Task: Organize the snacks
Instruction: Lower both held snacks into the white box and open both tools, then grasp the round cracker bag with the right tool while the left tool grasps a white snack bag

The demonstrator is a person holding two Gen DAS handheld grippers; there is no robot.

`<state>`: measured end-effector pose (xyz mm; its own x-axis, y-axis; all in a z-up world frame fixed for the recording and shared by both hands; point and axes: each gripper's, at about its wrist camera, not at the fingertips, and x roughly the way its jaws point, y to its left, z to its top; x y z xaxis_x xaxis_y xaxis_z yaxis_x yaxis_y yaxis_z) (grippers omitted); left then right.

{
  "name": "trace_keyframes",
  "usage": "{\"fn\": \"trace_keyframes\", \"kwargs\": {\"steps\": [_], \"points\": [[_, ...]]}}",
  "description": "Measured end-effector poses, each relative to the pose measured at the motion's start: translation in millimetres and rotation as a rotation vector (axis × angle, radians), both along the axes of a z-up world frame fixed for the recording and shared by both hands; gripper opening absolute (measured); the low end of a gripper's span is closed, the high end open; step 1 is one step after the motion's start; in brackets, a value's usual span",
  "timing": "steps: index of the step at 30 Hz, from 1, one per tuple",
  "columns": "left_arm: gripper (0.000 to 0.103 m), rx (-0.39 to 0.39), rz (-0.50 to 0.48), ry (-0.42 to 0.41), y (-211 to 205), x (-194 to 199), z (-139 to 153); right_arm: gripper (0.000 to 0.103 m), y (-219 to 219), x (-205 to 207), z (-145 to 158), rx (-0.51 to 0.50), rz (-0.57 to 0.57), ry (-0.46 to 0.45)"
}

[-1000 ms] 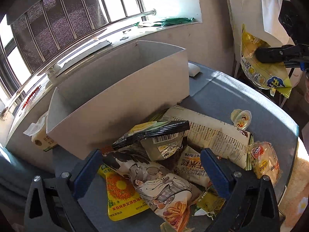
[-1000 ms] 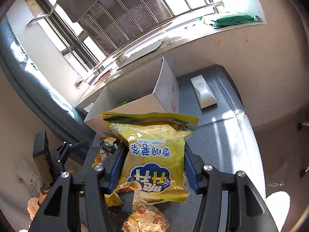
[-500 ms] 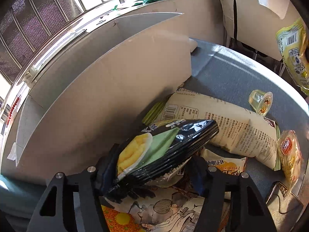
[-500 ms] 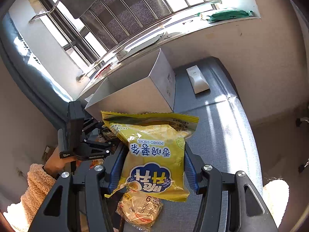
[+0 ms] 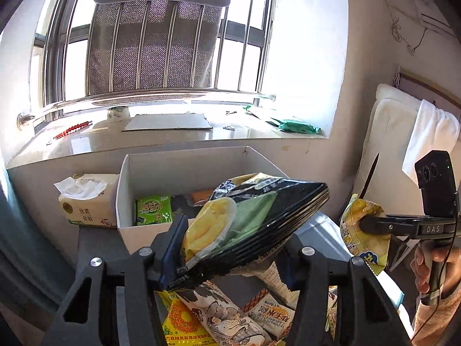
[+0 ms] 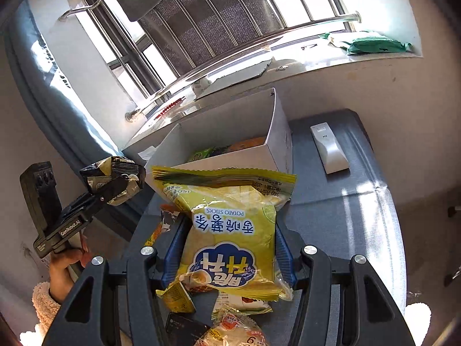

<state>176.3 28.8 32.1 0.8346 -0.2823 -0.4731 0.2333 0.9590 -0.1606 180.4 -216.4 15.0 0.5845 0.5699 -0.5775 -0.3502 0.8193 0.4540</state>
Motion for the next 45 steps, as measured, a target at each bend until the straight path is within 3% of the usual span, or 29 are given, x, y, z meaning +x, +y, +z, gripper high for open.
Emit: {"fn": "trace_keyframes", "kwargs": {"steps": [6, 11, 16, 18, 19, 20, 21, 29, 33, 40, 45], "points": [[0.06, -0.068, 0.136, 0.034, 29, 70, 23, 0.06, 44, 83, 35, -0.028, 0.01, -0.025], [0.06, -0.073, 0.168, 0.136, 38, 129, 5, 0.06, 83, 141, 41, -0.114, 0.014, -0.007], [0.061, -0.053, 0.179, 0.216, 37, 151, -22, 0.061, 96, 176, 35, -0.162, -0.013, 0.017], [0.07, -0.064, 0.187, 0.258, 38, 155, -28, 0.065, 97, 185, 29, -0.157, -0.012, 0.04], [0.092, -0.06, 0.202, 0.278, 39, 157, -31, 0.079, 97, 190, 26, -0.153, -0.004, 0.068], [0.103, -0.047, 0.223, 0.266, 40, 156, -30, 0.088, 95, 191, 24, -0.147, -0.007, 0.081], [0.103, -0.036, 0.224, 0.243, 40, 153, -28, 0.103, 95, 190, 22, -0.136, -0.008, 0.08], [0.103, 0.04, 0.219, 0.199, 36, 136, -7, 0.103, 93, 177, 27, -0.157, -0.008, 0.047], [0.103, 0.029, 0.234, 0.153, 43, 116, 11, 0.103, 83, 160, 39, -0.126, 0.008, 0.019], [0.103, 0.046, 0.21, 0.086, 48, 47, 37, 0.103, 53, 104, 60, -0.12, 0.066, -0.062], [0.103, 0.04, 0.201, 0.055, 38, -17, 39, 0.103, 18, 51, 59, -0.084, 0.07, -0.085]]}}
